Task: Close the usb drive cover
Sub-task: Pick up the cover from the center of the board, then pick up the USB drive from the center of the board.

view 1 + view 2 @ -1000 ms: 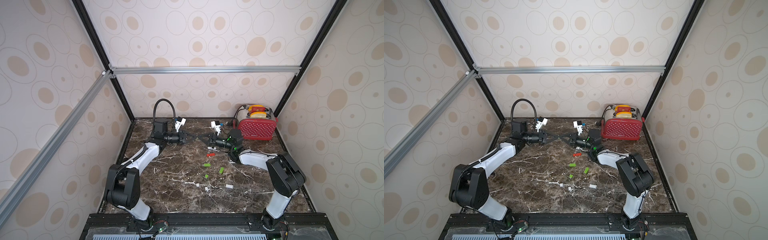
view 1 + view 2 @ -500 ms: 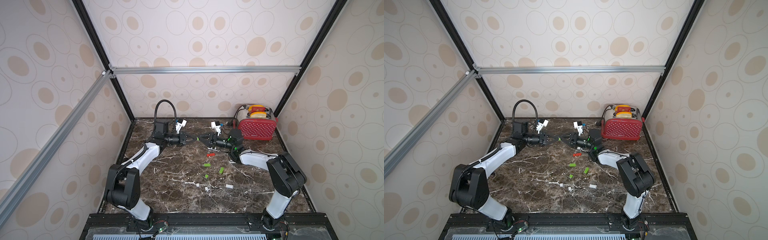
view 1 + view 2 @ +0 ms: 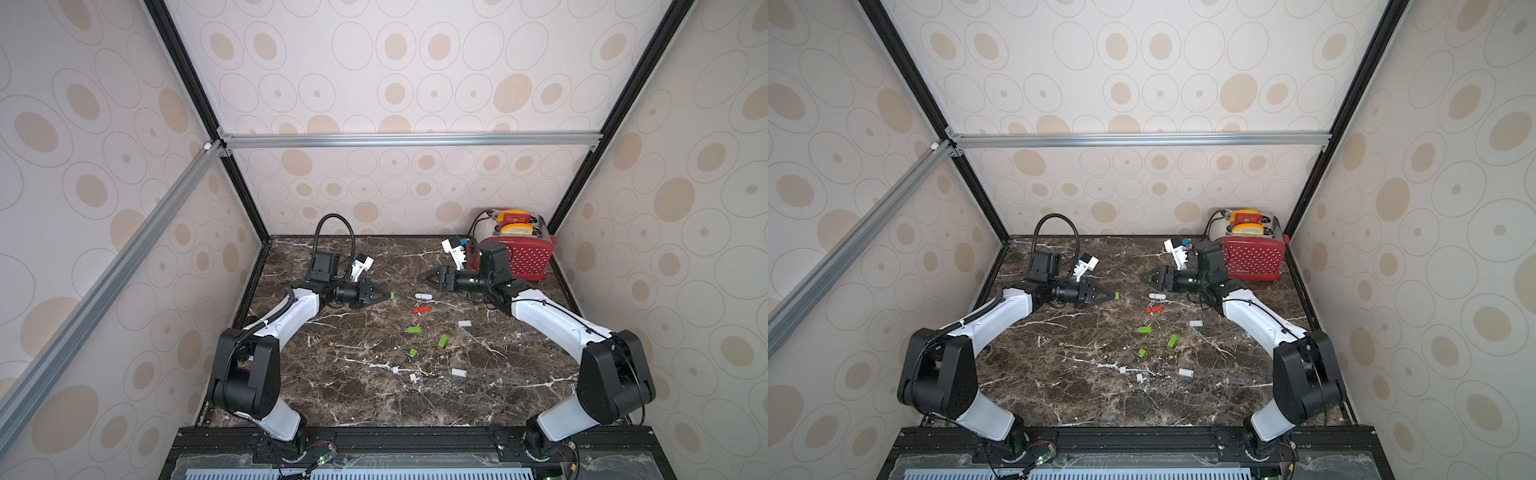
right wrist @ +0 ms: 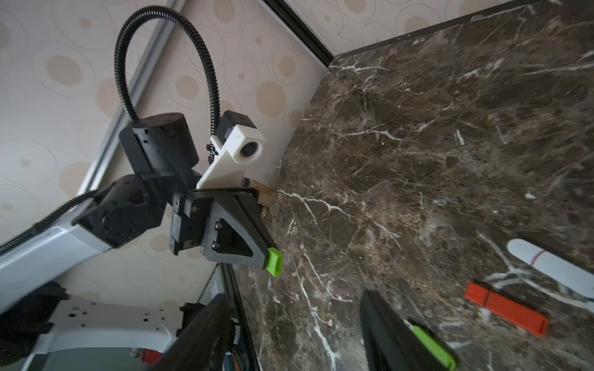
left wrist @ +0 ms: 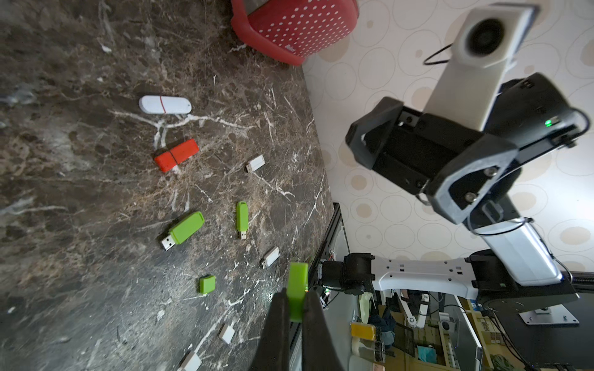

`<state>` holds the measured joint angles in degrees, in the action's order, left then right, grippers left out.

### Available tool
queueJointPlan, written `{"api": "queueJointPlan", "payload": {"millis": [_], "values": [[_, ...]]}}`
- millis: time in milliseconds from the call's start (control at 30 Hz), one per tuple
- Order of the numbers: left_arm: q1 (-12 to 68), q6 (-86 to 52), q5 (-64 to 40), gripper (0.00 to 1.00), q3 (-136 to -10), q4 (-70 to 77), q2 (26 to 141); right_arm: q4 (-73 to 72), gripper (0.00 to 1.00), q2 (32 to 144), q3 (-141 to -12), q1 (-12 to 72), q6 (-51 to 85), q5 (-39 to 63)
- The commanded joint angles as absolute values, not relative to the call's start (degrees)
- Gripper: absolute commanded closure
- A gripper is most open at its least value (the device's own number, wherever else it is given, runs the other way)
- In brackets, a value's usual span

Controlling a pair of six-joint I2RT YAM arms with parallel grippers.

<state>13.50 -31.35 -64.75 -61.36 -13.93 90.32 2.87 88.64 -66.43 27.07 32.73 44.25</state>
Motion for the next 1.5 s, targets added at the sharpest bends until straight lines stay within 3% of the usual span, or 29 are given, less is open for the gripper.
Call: {"api": "queueJointPlan", "payload": {"millis": [0, 267, 533, 1067, 1467], "values": [[13.21, -28.51, -64.72, 0.99, -60.35, -18.05, 90.05, 27.22, 0.31, 90.50, -69.78, 27.20, 5.92, 36.60], [12.51, -30.65, -67.53, 0.99, -58.19, -14.92, 94.75, 32.24, 0.30, 97.59, -75.75, 27.17, -8.73, 27.95], [12.24, -30.30, -69.60, 0.98, -58.54, -13.51, 98.04, 36.08, 0.31, 103.52, -79.11, 29.92, -19.18, 26.28], [11.91, -27.24, -69.58, 0.98, -59.41, -16.33, 100.63, 38.59, 0.34, 115.72, -84.73, 37.33, -29.84, 19.41], [11.89, -27.07, -69.55, 0.98, -59.77, -16.79, 100.81, 39.26, 0.49, 118.83, -84.19, 40.57, -32.38, 16.64]]}}
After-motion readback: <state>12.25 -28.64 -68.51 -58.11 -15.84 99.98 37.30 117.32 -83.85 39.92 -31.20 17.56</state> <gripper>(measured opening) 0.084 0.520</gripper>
